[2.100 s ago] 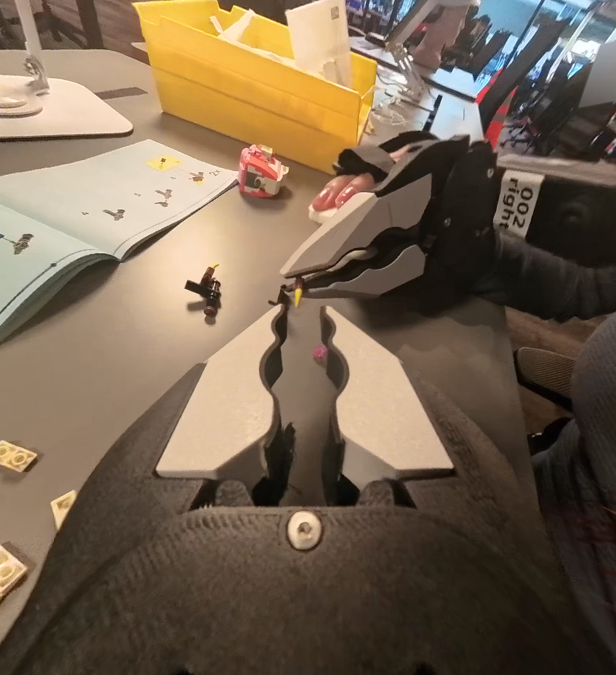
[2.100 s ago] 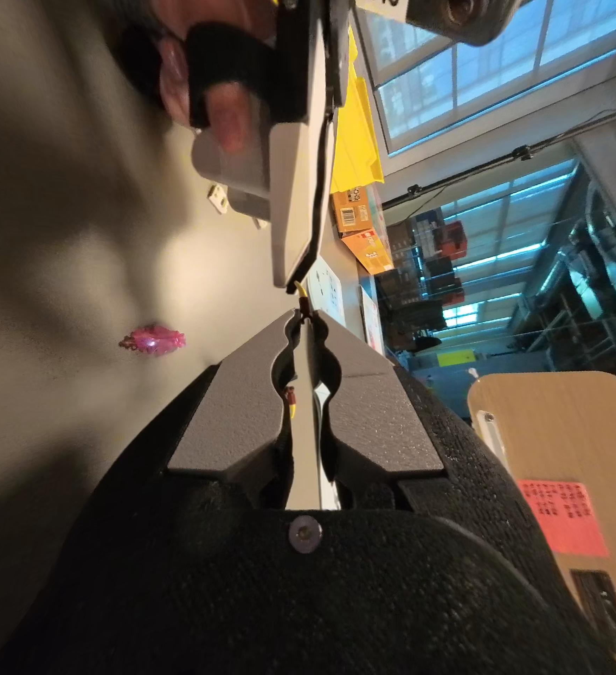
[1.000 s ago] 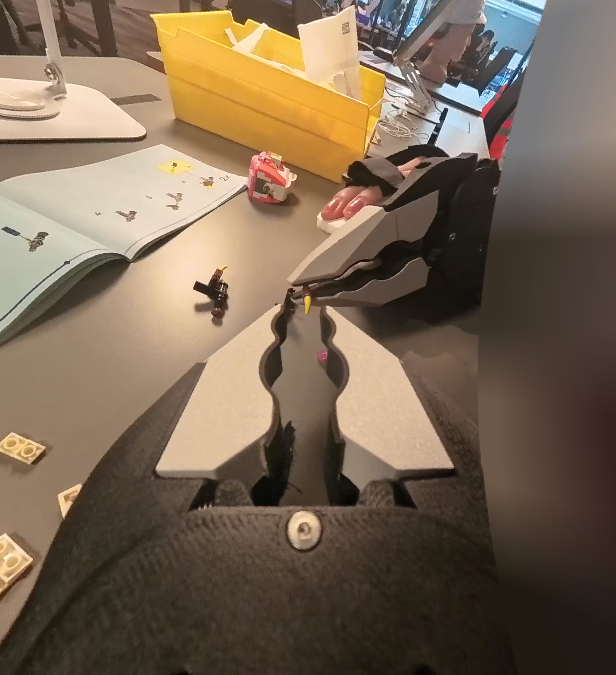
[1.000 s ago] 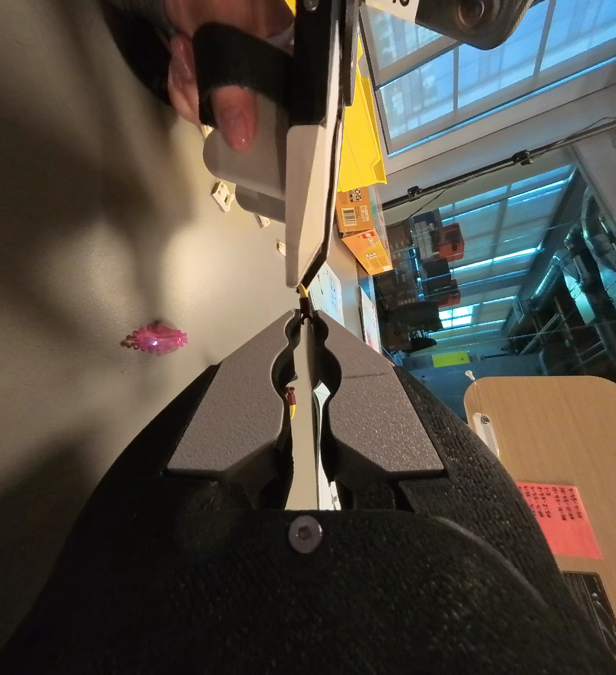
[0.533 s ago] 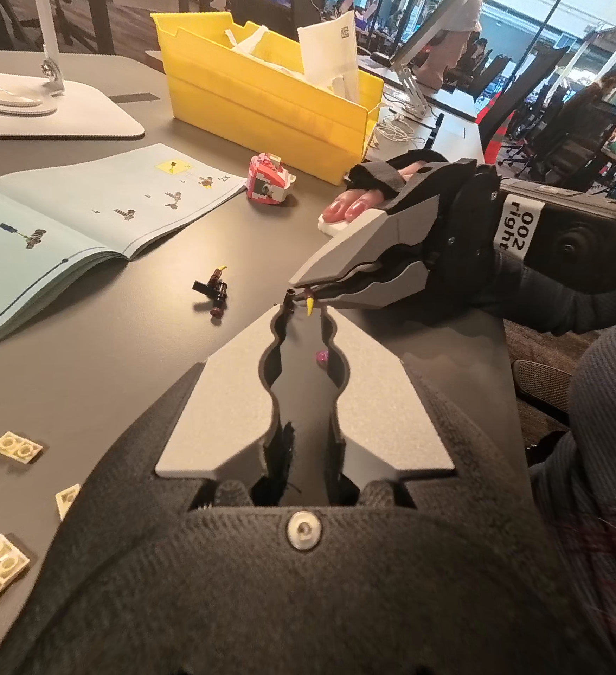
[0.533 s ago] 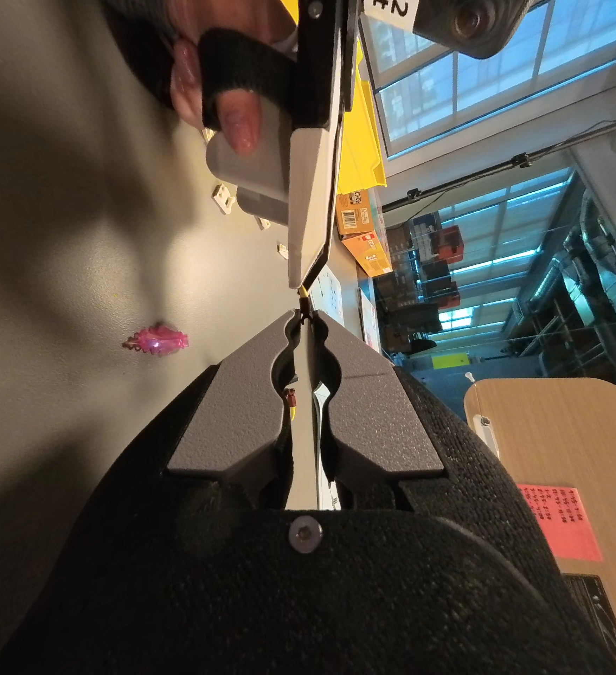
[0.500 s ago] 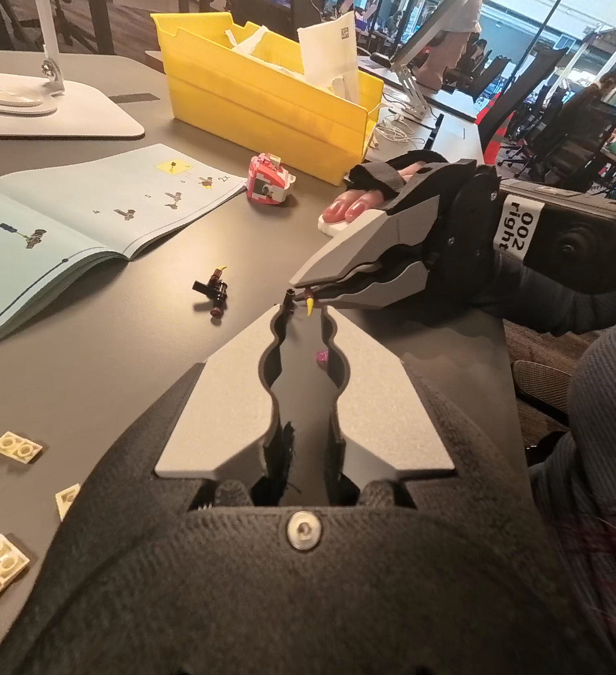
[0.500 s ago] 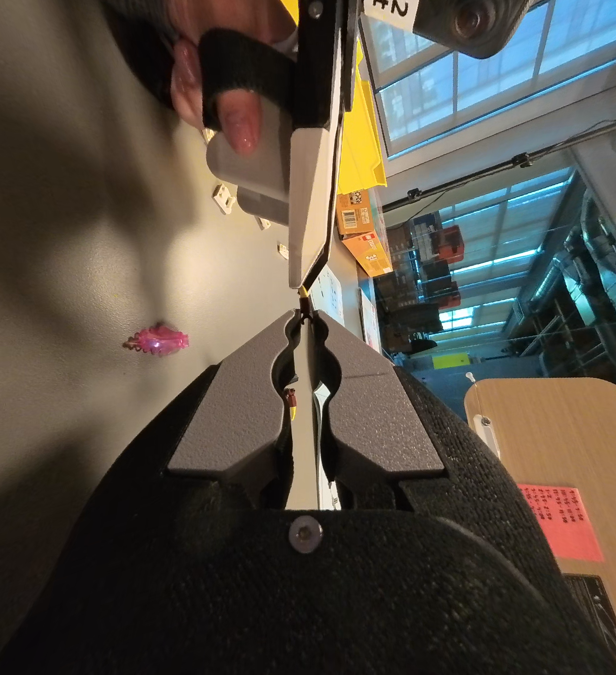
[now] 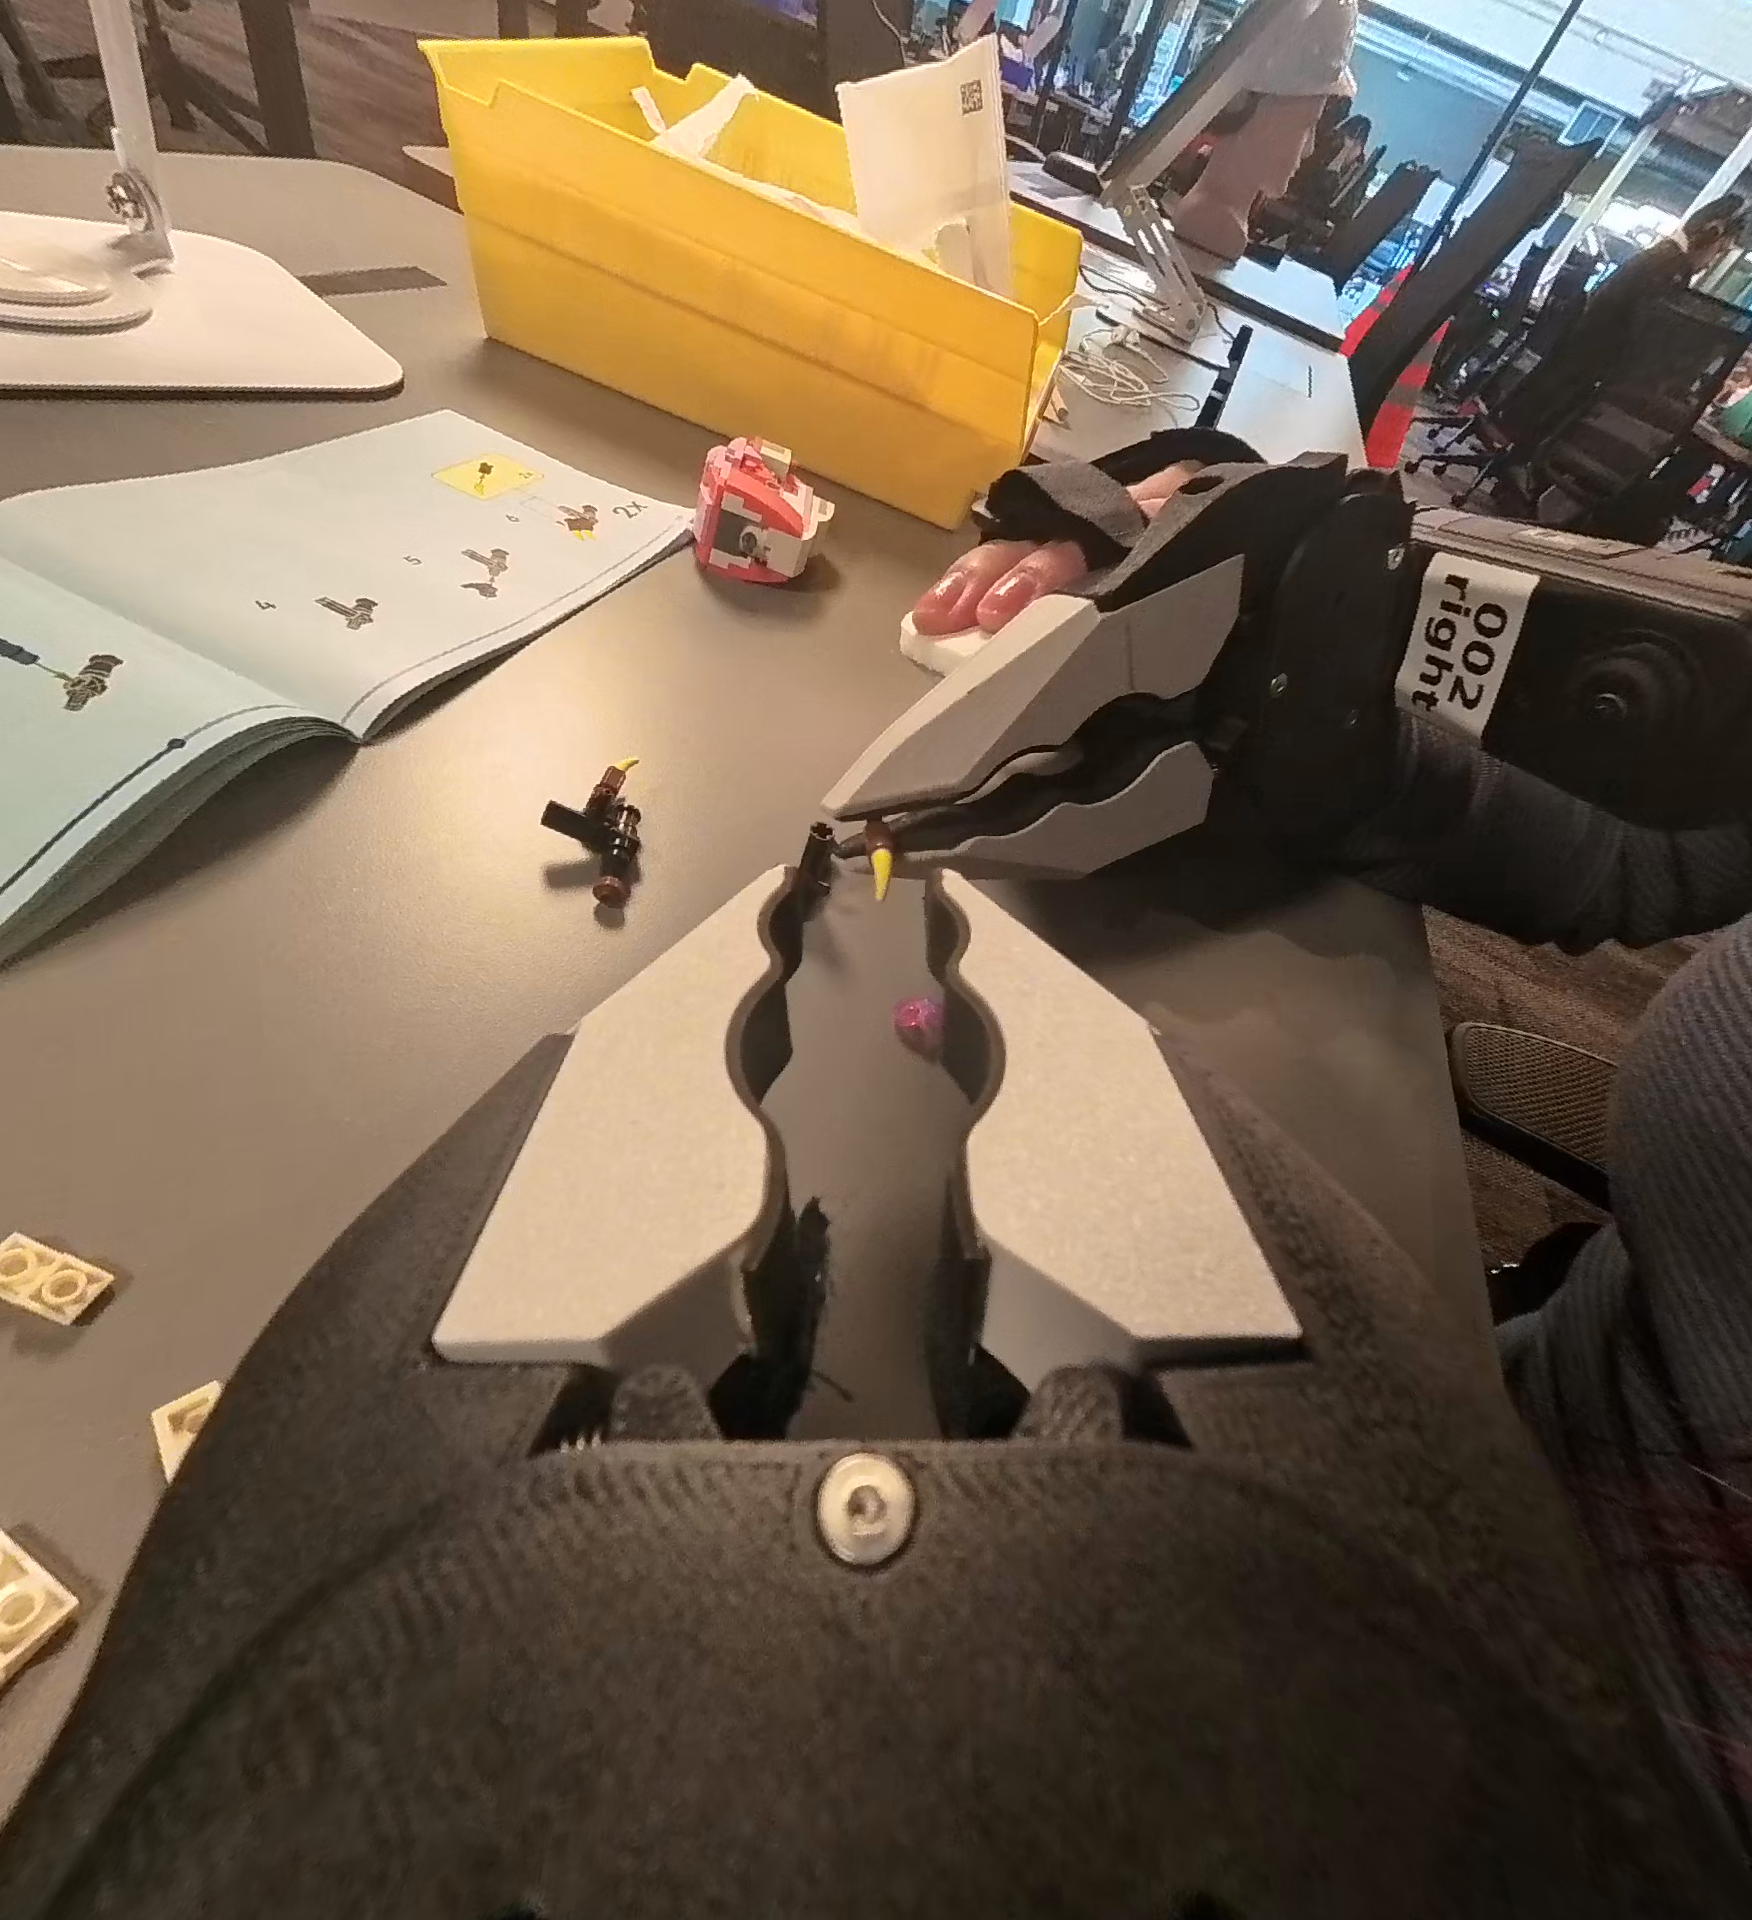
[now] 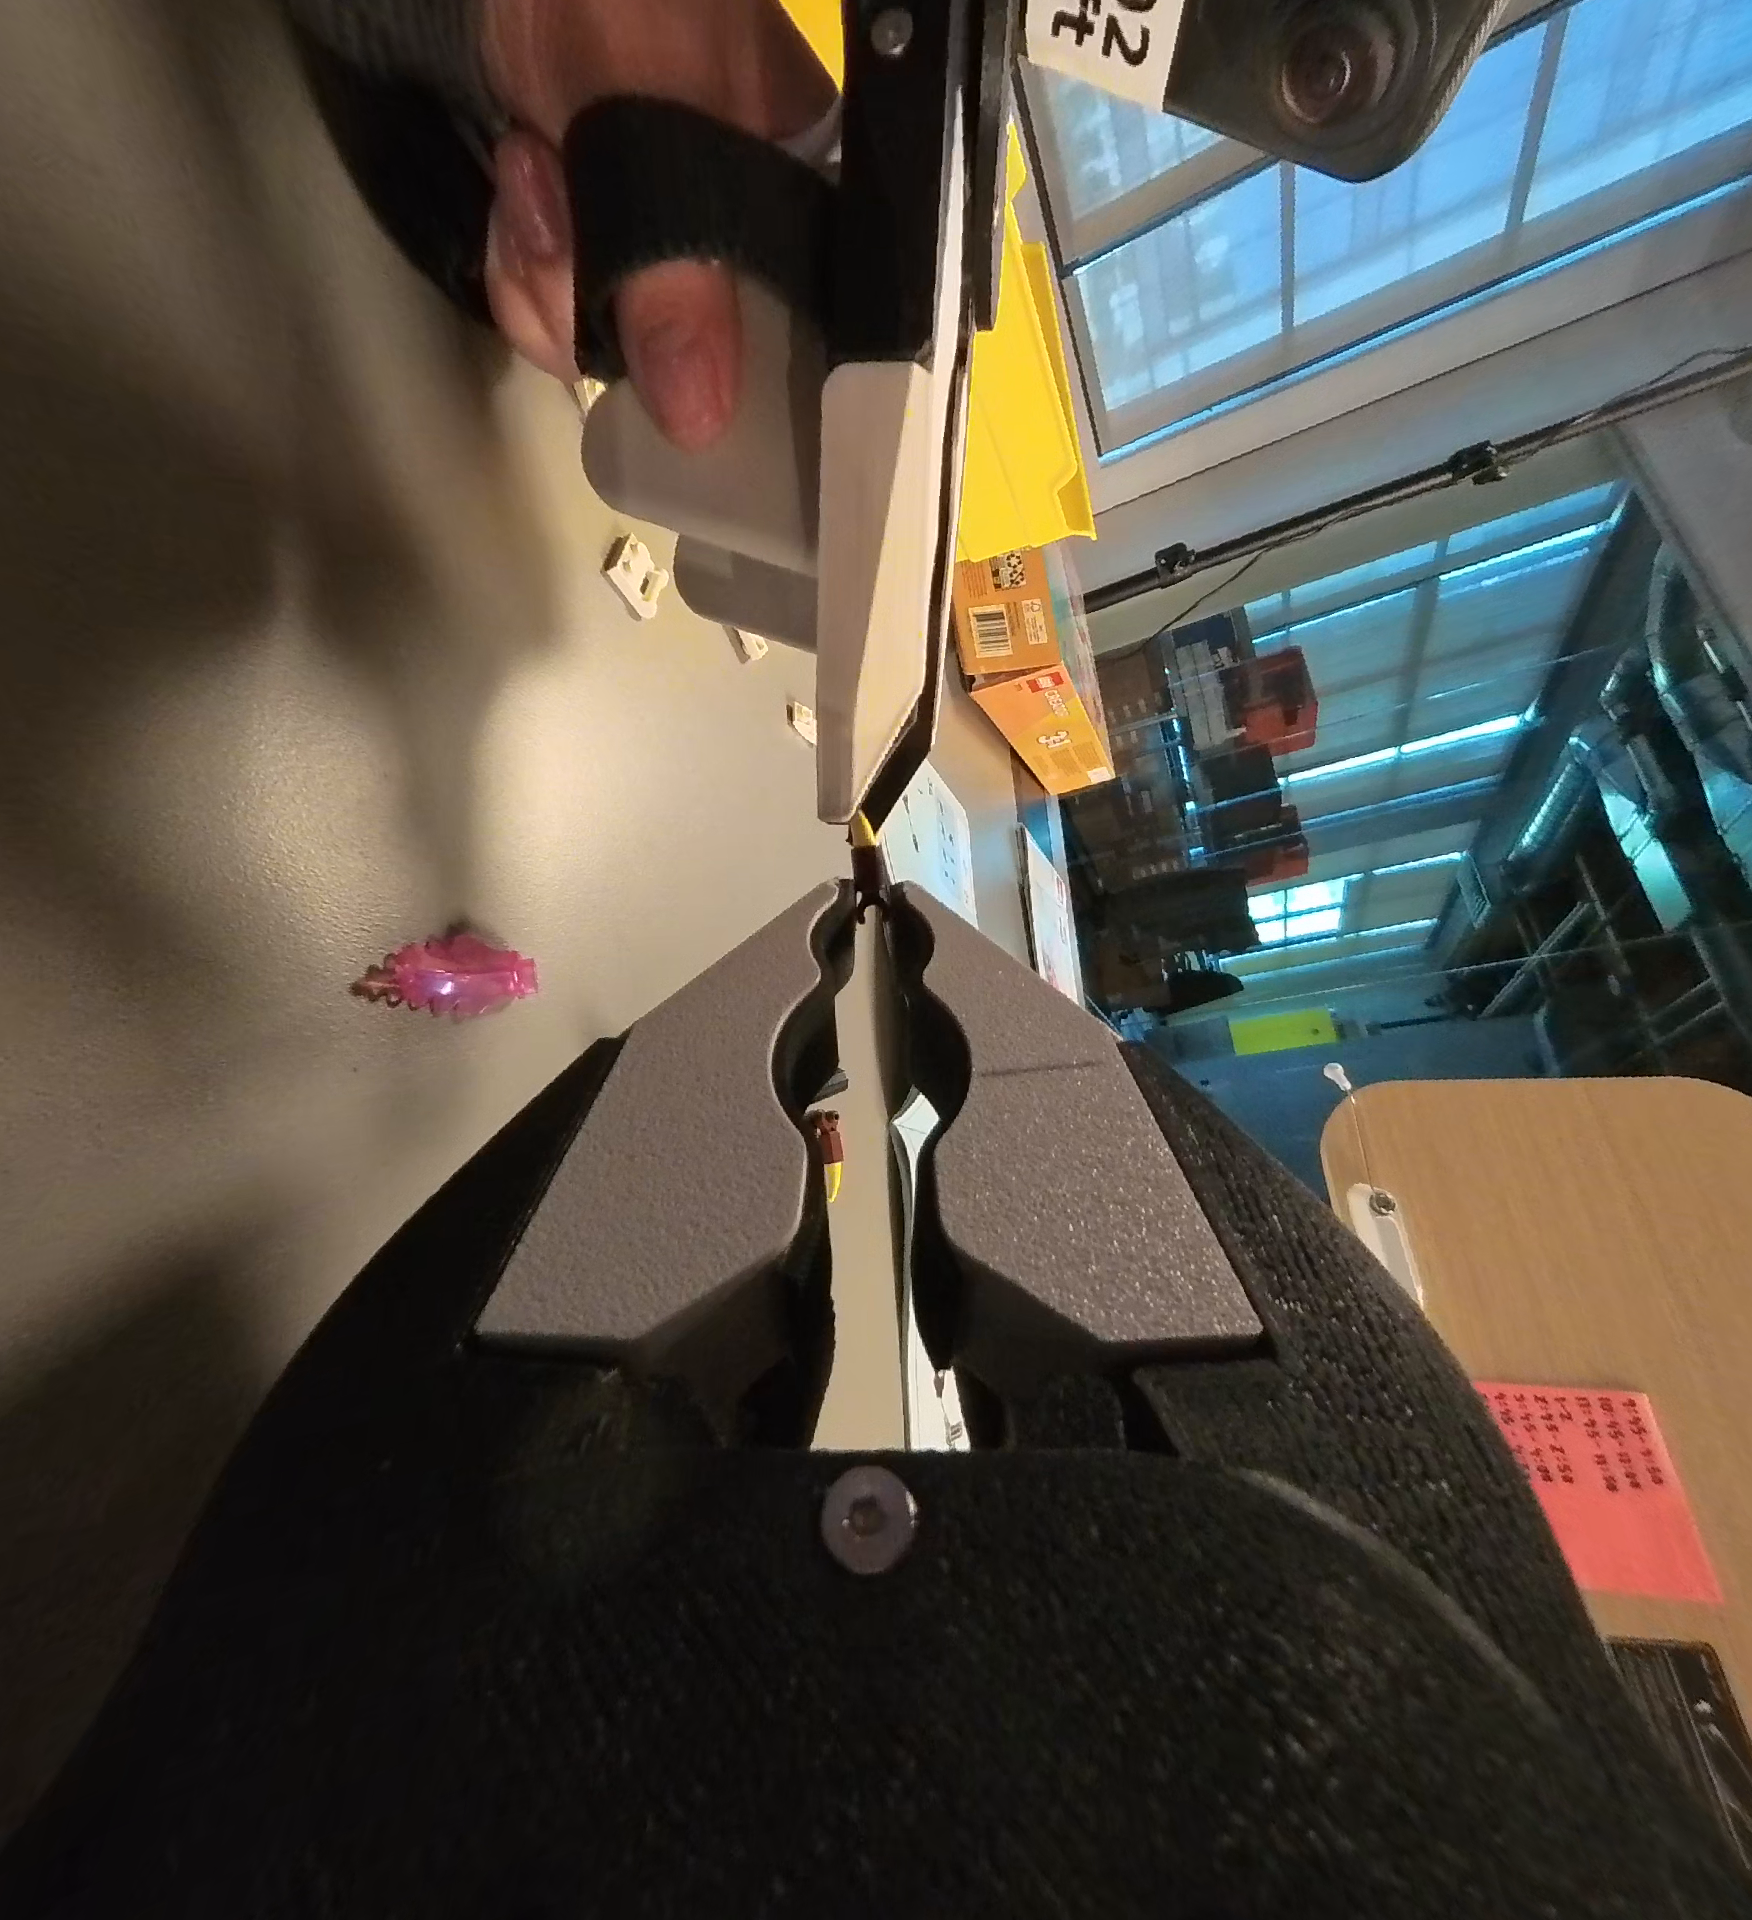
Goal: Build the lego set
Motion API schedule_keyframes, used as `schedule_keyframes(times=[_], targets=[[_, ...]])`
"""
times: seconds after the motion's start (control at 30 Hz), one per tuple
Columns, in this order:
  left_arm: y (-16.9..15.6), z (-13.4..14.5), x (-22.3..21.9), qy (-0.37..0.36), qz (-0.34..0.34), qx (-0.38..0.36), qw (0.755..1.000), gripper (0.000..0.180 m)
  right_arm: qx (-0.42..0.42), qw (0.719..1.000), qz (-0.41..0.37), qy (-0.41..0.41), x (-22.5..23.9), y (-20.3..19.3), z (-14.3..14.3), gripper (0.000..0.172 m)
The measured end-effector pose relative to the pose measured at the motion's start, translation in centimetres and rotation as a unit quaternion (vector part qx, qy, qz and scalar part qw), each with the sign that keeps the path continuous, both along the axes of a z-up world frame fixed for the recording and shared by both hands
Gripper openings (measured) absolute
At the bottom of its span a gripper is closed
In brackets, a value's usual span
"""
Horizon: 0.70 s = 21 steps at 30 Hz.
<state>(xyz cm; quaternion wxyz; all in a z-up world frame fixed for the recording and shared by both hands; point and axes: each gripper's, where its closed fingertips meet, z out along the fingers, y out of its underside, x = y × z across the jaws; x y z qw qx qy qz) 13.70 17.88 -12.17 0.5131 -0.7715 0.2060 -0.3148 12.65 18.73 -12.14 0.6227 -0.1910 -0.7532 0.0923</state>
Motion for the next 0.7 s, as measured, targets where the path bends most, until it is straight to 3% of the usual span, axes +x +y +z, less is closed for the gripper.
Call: schedule_keyframes(times=[0.23, 0.7], targets=[[0.01, 0.16, -0.13, -0.006, 0.003, 0.003, 1.0, 0.021, 0.001, 1.0, 0.001, 0.002, -0.03, -0.04, 0.07, 0.004], [-0.28, 0.3, 0.32, -0.008, -0.009, 0.008, 1.0, 0.003, 0.001, 1.0, 0.005, 0.007, -0.09, -0.24, 0.24, 0.004]])
